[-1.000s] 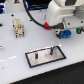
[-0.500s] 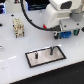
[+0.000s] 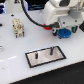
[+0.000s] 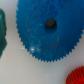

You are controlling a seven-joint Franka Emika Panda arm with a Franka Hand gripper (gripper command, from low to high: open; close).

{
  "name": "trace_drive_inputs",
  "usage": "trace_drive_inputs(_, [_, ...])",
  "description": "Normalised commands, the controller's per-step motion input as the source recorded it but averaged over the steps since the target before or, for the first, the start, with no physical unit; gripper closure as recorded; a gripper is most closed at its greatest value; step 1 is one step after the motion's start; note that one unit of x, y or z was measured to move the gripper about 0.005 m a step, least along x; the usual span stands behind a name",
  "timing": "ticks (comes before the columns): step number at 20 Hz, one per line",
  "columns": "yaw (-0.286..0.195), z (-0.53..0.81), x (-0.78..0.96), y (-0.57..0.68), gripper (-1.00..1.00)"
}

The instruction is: Insert the blue gear onto the right peg, followed by the red gear

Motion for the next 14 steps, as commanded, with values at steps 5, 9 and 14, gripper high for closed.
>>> trace_drive_inputs(5, [0.000, -0.14, -0.27, -0.10, 1.00])
trace_drive_inputs(9, [0.000, -0.12, -0.26, -0.09, 1.00])
trace_drive_inputs(14, [0.000, 0.15, -0.05, -0.02, 1.00])
